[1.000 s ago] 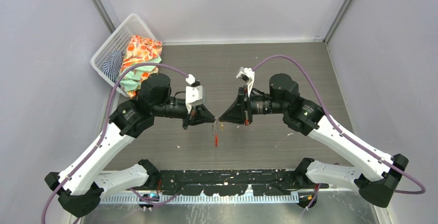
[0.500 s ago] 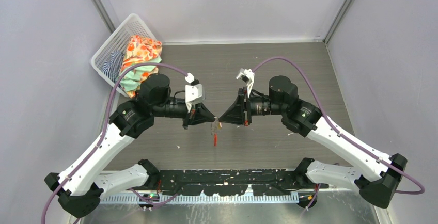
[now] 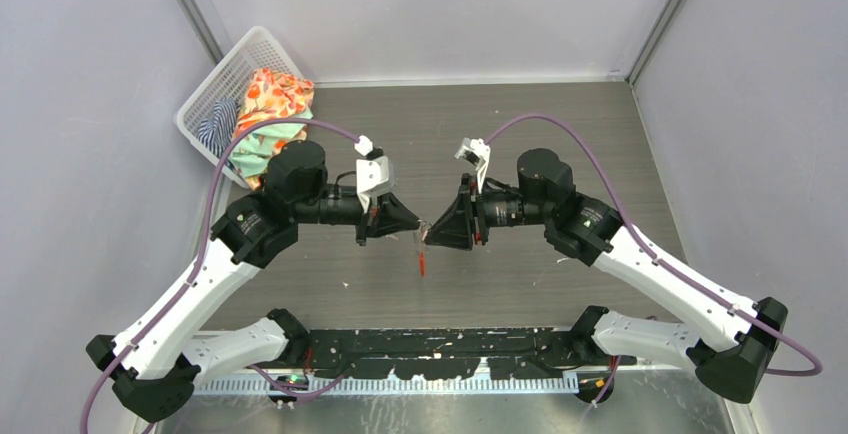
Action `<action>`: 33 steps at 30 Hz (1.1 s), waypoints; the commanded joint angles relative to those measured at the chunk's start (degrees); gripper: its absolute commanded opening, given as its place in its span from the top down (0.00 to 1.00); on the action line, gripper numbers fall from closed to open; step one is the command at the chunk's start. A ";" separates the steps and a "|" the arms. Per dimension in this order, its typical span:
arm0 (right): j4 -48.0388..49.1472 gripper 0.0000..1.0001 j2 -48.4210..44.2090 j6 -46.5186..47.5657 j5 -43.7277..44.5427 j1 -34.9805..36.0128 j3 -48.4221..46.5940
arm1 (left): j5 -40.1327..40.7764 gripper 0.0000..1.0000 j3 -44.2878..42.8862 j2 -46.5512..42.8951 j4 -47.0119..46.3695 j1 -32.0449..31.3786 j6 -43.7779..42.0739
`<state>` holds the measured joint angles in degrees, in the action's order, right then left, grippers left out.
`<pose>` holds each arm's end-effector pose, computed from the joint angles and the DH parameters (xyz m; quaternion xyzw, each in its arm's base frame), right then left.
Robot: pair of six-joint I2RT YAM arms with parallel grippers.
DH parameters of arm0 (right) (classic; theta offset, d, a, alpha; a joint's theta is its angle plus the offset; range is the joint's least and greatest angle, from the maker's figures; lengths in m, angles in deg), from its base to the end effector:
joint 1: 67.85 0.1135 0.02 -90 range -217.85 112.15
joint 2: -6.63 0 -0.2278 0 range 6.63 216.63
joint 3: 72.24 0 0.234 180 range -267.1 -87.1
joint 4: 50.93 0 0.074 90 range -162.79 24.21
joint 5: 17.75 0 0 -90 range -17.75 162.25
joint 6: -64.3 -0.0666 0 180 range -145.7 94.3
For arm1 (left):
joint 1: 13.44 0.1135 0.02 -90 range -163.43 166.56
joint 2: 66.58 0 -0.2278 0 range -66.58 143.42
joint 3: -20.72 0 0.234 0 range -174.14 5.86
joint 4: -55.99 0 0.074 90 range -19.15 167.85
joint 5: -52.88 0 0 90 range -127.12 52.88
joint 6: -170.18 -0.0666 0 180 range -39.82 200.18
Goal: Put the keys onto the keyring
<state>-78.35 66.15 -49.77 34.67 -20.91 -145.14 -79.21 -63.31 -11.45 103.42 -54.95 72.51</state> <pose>0.1445 0.2141 0.3332 -0.3422 0.6921 0.5450 0.3268 0.1289 -0.1737 0.3743 0.5060 0.6016 -0.4375 0.4367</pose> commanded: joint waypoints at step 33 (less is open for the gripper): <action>4.02 0.65 -0.19 8.26 -4.10 -1.51 -7.06 | -3.91 1.00 -1.27 -0.49 -6.47 0.27 7.31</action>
<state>-78.09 66.87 -39.50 32.26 -22.25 -153.03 -82.36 -62.98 -11.47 101.04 -54.93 78.57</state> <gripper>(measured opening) 0.352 0.012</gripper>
